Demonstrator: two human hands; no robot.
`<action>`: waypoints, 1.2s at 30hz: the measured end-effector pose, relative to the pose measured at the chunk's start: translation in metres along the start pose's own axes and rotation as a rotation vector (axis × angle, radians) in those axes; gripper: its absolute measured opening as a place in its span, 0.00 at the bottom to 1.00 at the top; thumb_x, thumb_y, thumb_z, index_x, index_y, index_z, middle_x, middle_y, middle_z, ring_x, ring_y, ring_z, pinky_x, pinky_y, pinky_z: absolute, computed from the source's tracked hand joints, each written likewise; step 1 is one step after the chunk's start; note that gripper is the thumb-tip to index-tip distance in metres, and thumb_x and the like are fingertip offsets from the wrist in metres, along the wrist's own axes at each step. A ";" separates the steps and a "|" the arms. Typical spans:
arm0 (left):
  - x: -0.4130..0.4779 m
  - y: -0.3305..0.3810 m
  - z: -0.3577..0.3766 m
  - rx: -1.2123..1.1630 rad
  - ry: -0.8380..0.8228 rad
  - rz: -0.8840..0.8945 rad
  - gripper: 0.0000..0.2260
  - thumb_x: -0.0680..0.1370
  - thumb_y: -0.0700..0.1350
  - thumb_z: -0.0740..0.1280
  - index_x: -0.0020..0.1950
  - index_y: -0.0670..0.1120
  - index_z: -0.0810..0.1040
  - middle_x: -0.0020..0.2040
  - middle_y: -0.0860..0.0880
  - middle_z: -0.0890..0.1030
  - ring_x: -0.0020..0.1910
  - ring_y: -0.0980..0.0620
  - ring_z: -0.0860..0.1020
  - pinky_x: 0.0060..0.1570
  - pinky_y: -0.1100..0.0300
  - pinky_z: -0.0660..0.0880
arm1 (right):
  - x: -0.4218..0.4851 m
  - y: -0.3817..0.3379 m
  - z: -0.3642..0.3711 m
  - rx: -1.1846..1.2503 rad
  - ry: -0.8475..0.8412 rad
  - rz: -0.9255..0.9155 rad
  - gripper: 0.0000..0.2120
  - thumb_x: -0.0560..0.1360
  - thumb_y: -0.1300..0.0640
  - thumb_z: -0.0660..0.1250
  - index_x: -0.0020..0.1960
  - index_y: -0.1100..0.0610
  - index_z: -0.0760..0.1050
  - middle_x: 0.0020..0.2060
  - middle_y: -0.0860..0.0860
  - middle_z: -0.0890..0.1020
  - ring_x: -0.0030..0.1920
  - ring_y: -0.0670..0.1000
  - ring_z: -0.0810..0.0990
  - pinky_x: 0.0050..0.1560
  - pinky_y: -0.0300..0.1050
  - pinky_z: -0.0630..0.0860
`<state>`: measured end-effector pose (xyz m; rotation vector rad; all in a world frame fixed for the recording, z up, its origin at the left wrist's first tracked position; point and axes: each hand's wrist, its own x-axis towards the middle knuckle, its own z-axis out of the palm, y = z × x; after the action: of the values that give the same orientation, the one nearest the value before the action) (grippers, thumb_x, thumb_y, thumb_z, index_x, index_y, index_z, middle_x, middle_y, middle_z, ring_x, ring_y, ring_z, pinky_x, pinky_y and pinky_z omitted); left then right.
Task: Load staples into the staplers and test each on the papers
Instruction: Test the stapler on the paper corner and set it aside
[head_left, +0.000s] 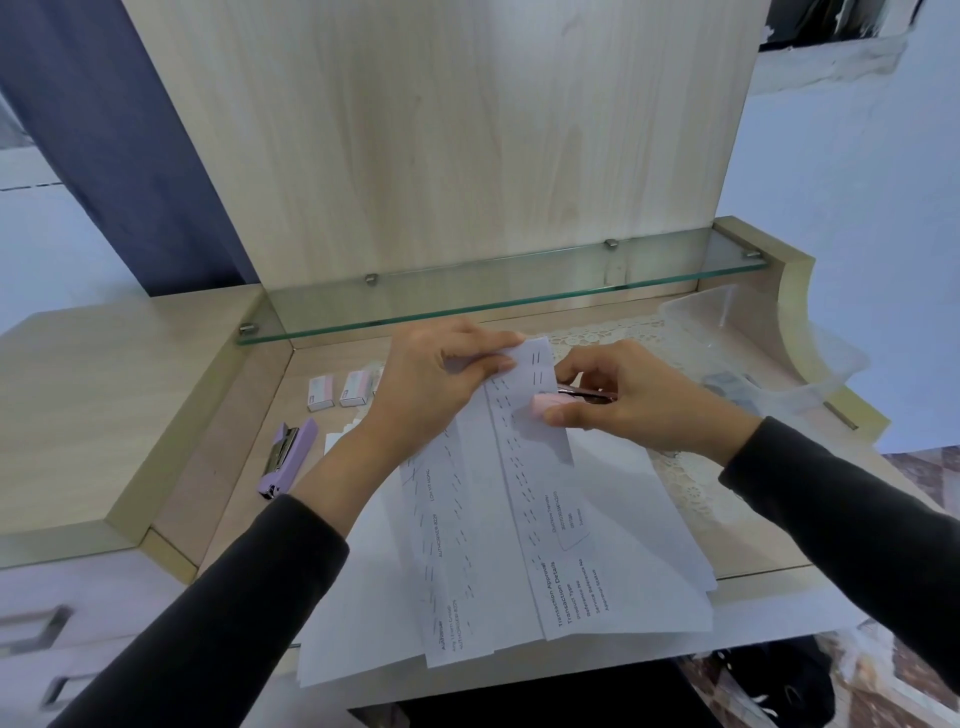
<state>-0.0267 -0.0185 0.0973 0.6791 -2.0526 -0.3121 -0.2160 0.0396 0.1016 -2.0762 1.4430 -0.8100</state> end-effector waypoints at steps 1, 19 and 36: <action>0.000 0.000 0.000 0.006 -0.005 -0.002 0.10 0.70 0.40 0.70 0.50 0.42 0.82 0.44 0.55 0.80 0.42 0.69 0.76 0.45 0.74 0.71 | 0.000 0.001 0.000 0.003 -0.007 -0.001 0.27 0.61 0.36 0.63 0.45 0.58 0.79 0.37 0.53 0.81 0.31 0.51 0.73 0.35 0.43 0.69; 0.000 0.004 -0.001 0.013 -0.046 0.001 0.11 0.70 0.41 0.69 0.51 0.42 0.82 0.43 0.54 0.80 0.41 0.61 0.78 0.45 0.70 0.74 | -0.001 0.007 0.008 0.028 -0.025 -0.035 0.15 0.70 0.48 0.68 0.42 0.61 0.77 0.30 0.60 0.75 0.27 0.51 0.67 0.30 0.44 0.64; 0.000 0.005 -0.001 0.039 -0.042 0.037 0.10 0.70 0.40 0.69 0.50 0.40 0.82 0.41 0.50 0.81 0.40 0.56 0.78 0.42 0.67 0.74 | -0.007 0.015 0.005 0.051 -0.009 -0.013 0.14 0.67 0.45 0.69 0.44 0.55 0.77 0.29 0.53 0.76 0.26 0.45 0.67 0.30 0.40 0.63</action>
<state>-0.0277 -0.0141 0.0998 0.6628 -2.1135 -0.2674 -0.2245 0.0415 0.0867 -2.0507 1.3912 -0.8327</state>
